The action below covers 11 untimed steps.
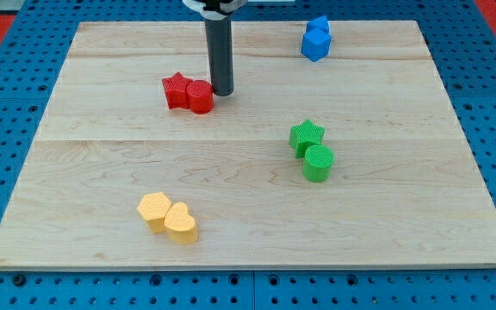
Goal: Push the red star left a bit
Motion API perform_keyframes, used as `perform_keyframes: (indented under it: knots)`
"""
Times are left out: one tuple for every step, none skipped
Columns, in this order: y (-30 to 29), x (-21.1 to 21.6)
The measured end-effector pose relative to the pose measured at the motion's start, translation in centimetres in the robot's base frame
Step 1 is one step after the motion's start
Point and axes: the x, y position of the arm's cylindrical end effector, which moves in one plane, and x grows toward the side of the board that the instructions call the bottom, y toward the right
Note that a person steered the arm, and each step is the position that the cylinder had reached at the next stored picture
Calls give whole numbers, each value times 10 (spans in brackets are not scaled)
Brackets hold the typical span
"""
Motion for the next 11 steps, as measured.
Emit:
perform_keyframes:
  knots:
    - [-26, 19]
    - [-53, 39]
    - [-45, 40]
    - [-5, 37]
    - [13, 22]
    - [-14, 13]
    - [-42, 2]
    - [-69, 2]
    - [-83, 2]
    - [-83, 2]
    - [-83, 0]
